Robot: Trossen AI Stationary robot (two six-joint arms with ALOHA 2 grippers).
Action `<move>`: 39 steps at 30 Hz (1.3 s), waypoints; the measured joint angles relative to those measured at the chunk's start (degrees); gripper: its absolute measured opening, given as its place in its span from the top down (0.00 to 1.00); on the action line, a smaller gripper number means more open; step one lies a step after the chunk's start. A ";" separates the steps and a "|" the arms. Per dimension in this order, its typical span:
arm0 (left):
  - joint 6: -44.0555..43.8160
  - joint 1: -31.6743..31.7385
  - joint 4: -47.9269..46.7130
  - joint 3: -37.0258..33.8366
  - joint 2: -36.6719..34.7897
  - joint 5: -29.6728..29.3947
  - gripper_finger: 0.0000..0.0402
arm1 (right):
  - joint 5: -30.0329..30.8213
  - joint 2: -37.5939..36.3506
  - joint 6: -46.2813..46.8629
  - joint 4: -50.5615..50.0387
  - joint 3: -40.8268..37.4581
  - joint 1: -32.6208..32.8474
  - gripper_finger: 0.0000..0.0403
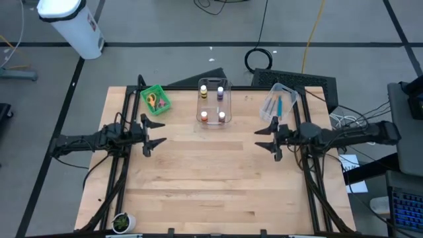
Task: Pick & Place Paint Supplies
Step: Return to Home Position
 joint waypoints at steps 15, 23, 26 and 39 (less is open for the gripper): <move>-0.20 -0.02 0.30 -0.02 -0.02 -0.15 0.23 | -3.50 -15.62 -1.95 -6.94 -5.98 -8.97 0.47; -0.20 -0.02 0.96 -0.09 -0.02 -0.08 0.23 | 2.87 -27.20 -6.11 -15.11 -6.02 -8.95 0.46; -0.18 -0.02 1.03 -0.09 -0.02 0.01 0.23 | 3.01 -29.73 -6.09 -17.25 -6.95 -8.95 0.46; -0.17 -0.02 1.07 -0.09 -0.02 0.06 0.23 | 3.86 -33.88 -5.14 -21.17 -10.72 -8.84 0.46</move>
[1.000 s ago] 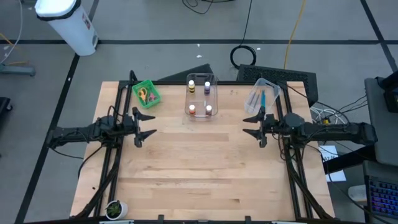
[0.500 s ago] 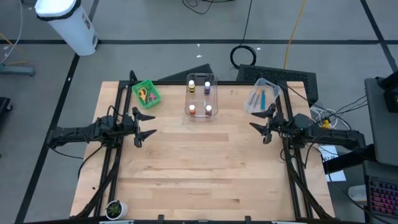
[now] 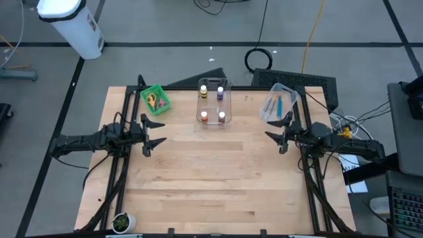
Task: Pick & Place Paint Supplies
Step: Return to Home Position
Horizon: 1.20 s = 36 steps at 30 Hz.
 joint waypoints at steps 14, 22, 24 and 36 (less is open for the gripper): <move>0.00 0.00 0.02 0.00 0.00 0.00 0.23 | 15.68 0.10 -0.41 3.60 -0.11 -0.28 0.46; 0.00 0.00 0.02 0.00 0.02 0.00 0.23 | 15.70 0.08 -0.41 3.80 -0.17 -0.28 0.47; 0.00 0.00 0.02 0.00 0.02 0.00 0.23 | 15.68 0.08 -0.41 3.81 -0.17 -0.28 0.48; 0.00 0.00 0.02 0.02 0.02 0.00 0.23 | 15.63 0.08 -0.41 3.89 -0.17 -0.28 0.46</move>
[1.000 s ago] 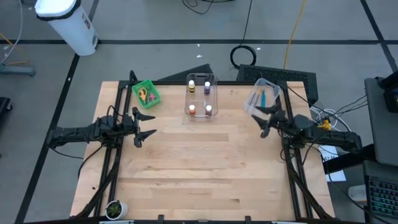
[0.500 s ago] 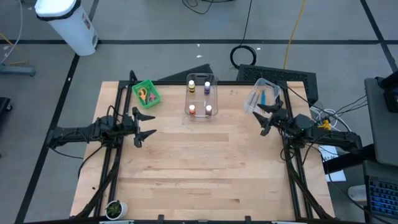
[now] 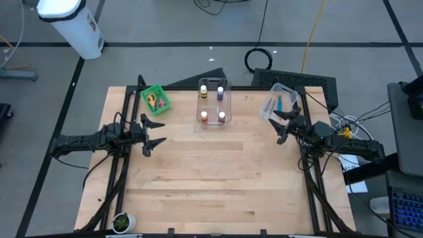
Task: Pick & Place Paint Supplies
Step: Return to Home Position
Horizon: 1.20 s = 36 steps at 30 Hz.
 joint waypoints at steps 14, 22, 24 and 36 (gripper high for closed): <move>0.02 0.00 0.00 0.07 -0.01 0.00 0.23 | -0.02 0.00 0.00 0.02 -0.04 0.01 0.46; 0.02 0.00 0.00 0.07 -0.02 0.00 0.23 | -0.04 0.00 0.00 0.02 -0.04 0.00 0.48; 0.02 0.00 0.00 0.07 0.00 0.00 0.23 | -0.03 0.00 0.00 0.01 -0.04 0.02 0.48; 0.02 0.00 0.00 0.07 0.00 0.01 0.23 | -0.04 0.00 0.00 0.01 -0.04 0.01 0.48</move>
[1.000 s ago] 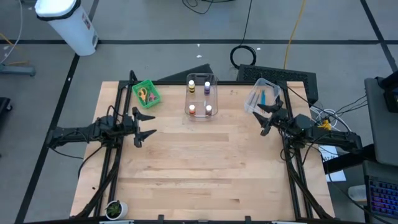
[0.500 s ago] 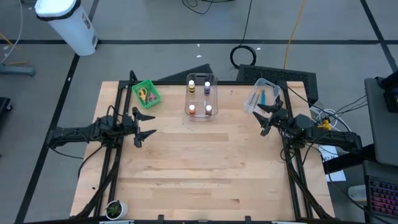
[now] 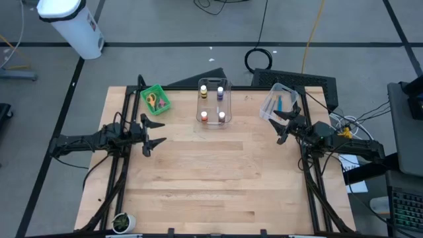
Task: Pick & Place Paint Supplies
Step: Return to Home Position
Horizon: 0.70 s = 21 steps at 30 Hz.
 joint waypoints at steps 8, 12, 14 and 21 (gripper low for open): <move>0.00 0.00 0.02 0.00 0.00 -0.01 0.23 | 0.00 0.00 0.00 0.01 0.00 -0.01 0.47; 0.00 0.01 0.01 0.00 -0.02 -0.01 0.23 | 0.00 0.00 0.00 -0.01 0.00 0.01 0.47; 0.00 0.00 0.02 0.00 -0.02 -0.01 0.23 | 0.00 0.00 0.00 0.01 0.00 0.01 0.47; 0.00 0.02 0.00 0.00 -0.02 -0.01 0.23 | 0.00 0.00 0.00 0.01 0.00 0.01 0.47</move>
